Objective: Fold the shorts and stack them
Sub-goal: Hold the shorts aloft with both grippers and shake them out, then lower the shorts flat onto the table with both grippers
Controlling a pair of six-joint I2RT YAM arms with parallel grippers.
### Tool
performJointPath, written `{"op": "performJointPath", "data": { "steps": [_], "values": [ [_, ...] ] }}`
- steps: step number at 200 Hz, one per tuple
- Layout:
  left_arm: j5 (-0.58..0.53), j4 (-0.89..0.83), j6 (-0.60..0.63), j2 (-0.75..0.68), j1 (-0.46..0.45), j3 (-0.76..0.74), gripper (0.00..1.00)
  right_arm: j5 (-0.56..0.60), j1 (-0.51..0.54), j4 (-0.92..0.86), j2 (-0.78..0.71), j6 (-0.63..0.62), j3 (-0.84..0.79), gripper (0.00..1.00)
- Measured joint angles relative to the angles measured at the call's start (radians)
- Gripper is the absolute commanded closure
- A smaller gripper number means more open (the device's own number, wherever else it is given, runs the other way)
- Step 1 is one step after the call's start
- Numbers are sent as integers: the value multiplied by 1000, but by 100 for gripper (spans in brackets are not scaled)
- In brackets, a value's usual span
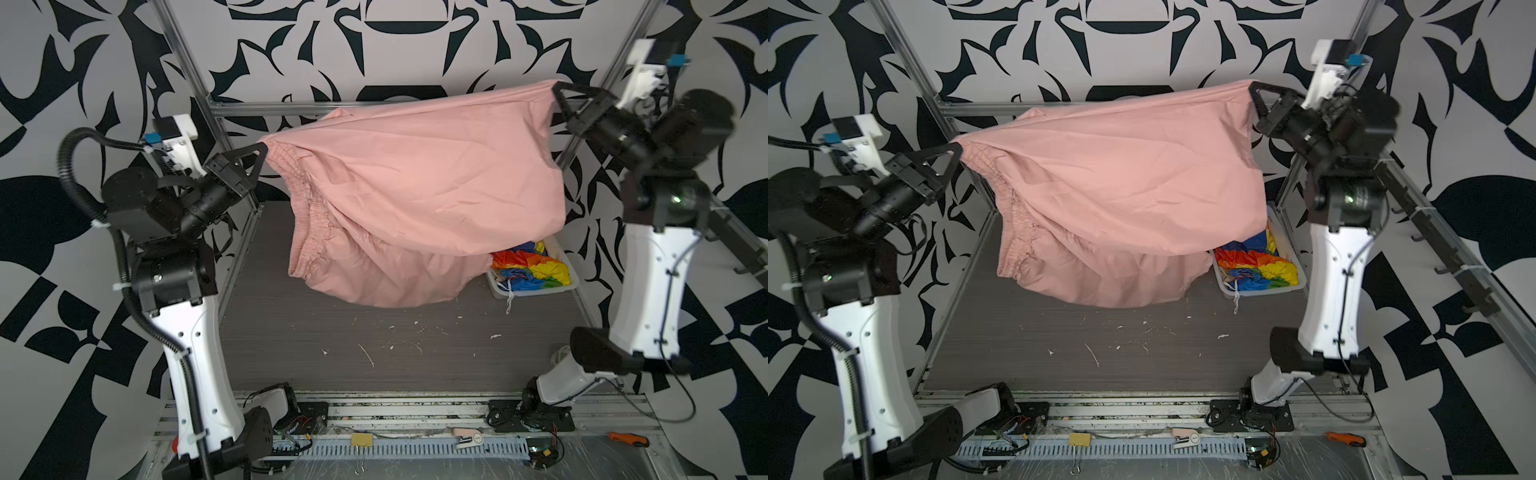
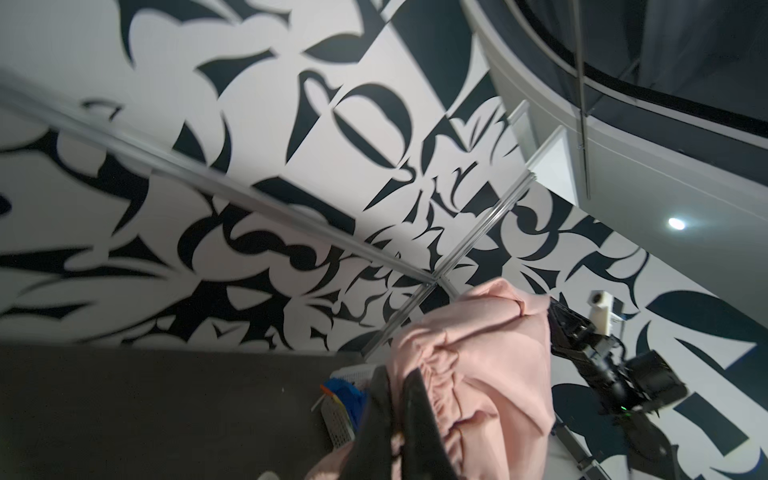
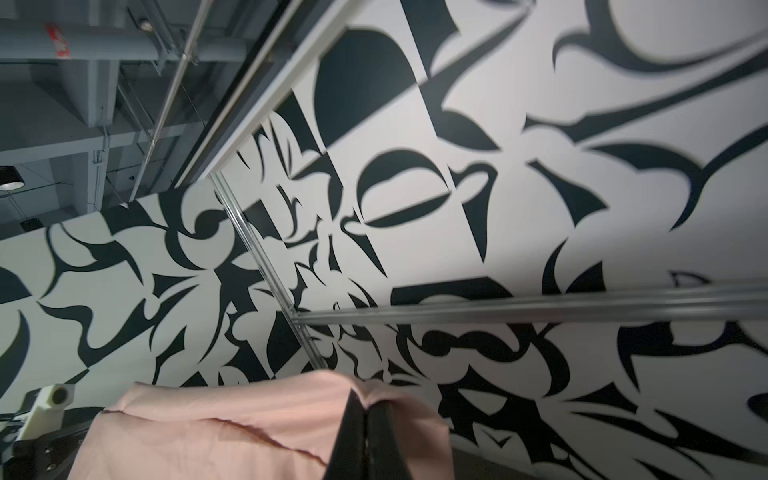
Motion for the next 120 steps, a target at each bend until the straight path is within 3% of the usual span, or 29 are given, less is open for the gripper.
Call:
{"op": "performJointPath", "data": {
  "steps": [23, 44, 78, 89, 98, 107, 120],
  "values": [
    [27, 46, -11, 178, -2, -180, 100, -17, 64, -85, 277, -17, 35, 100],
    [1, 38, -9, 370, -2, -337, 100, 47, 119, -155, 483, -56, -83, 100],
    [-71, -22, 38, 573, -1, -418, 100, 160, 174, -232, 661, -105, -230, 100],
    [-87, -25, 52, 615, -1, -403, 94, 193, 194, -233, 655, -127, -229, 100],
    [-97, -24, 64, 647, 0, -381, 82, 221, 209, -232, 645, -145, -223, 100],
    [-99, -22, 79, 674, 0, -358, 57, 242, 220, -229, 640, -162, -213, 100],
    [-102, -21, 87, 687, -4, -339, 2, 267, 228, -223, 635, -179, -209, 96]
  ]
}}
